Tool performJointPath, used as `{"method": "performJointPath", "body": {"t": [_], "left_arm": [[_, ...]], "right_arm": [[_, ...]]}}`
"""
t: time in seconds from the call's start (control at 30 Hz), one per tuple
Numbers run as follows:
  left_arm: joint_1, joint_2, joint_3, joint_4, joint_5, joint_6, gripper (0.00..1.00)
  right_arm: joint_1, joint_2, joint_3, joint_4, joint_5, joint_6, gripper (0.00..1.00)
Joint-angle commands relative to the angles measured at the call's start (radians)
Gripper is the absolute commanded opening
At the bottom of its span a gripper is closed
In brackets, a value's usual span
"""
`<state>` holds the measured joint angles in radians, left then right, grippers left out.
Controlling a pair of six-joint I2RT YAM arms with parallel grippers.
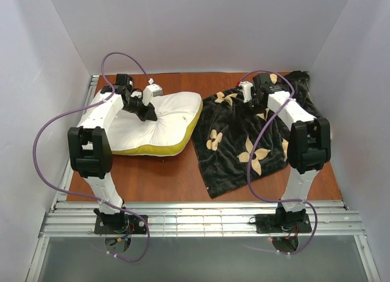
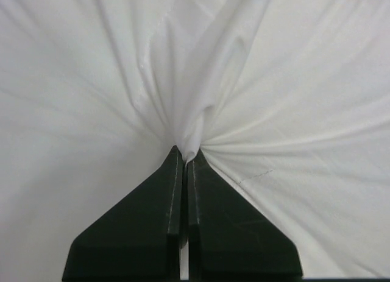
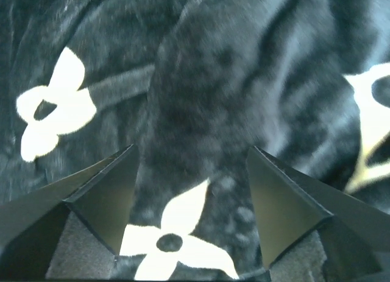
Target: Put the pillow into the pillowcase
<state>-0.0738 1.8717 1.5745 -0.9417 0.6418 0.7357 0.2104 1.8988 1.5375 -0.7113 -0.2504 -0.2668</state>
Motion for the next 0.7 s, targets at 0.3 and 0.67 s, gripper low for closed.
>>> {"method": "performJointPath", "body": {"t": [0.3,0.67], "left_arm": [[0.006,-0.219,-0.145,0.023,0.124,-0.101,0.00],[0.006,-0.276,-0.442,0.086,-0.073,0.152,0.00]], "right_arm": [[0.107,0.221,0.115,0.095,0.207,0.093,0.63],[0.107,0.062,0.049,0.088,0.214,0.071,0.01]]}}
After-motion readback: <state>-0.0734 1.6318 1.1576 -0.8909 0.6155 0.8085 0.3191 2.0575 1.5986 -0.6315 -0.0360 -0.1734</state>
